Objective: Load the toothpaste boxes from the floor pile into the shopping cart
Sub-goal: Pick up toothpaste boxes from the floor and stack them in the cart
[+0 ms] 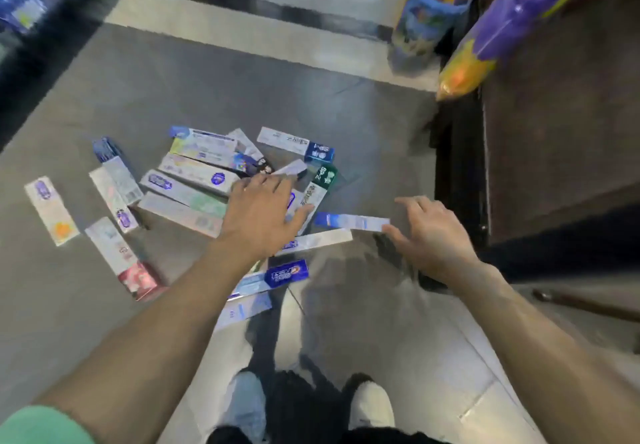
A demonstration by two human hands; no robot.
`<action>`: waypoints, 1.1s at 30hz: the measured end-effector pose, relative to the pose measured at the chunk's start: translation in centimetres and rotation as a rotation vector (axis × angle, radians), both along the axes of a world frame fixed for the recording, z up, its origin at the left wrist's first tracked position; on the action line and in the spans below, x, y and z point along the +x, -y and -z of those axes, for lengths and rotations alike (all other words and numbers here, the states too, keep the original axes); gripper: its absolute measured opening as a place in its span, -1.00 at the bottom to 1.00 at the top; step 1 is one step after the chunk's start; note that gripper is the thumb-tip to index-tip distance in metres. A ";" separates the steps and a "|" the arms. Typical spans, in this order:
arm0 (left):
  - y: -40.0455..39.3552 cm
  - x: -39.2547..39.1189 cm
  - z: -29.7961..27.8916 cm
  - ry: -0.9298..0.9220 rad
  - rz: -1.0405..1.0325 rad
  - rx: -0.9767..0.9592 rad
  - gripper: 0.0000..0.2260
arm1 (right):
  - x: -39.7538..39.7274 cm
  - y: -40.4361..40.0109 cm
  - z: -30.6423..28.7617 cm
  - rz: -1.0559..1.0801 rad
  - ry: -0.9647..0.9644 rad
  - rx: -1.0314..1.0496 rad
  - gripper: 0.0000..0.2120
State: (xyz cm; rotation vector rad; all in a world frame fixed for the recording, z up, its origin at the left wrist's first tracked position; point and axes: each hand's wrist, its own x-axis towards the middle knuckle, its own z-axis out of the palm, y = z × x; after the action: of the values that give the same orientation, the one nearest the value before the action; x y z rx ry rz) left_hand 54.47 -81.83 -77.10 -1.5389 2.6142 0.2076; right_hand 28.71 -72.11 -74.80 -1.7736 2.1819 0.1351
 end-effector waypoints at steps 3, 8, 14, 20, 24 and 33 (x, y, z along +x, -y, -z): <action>0.4 0.2 10.5 -0.019 0.060 -0.004 -0.37 | -0.9 -0.3 10.3 0.025 0.013 -0.002 -0.43; 0.5 -0.7 21.3 -0.051 0.131 -0.037 -0.36 | -2.3 0.3 20.3 0.036 0.004 -0.036 -0.44; 0.9 -0.9 24.0 0.065 0.242 -0.005 -0.26 | -2.9 1.0 22.5 0.052 0.050 -0.019 -0.45; 1.3 -1.4 24.5 0.115 0.230 0.019 -0.22 | -3.9 3.9 24.6 0.041 0.058 -0.052 -0.52; 2.0 -1.6 25.1 0.099 0.290 0.002 -0.18 | -3.6 6.4 27.2 -0.007 0.075 0.013 -0.54; 0.6 -3.2 27.4 0.070 0.367 -0.049 -0.27 | -1.6 3.1 30.0 0.318 0.157 -0.021 -0.59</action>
State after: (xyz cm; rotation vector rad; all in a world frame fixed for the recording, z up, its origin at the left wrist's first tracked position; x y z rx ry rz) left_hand 51.31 -82.41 -104.46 -1.0276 2.7991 0.0586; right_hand 27.14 -75.20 -104.81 -1.3715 2.3193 -0.0982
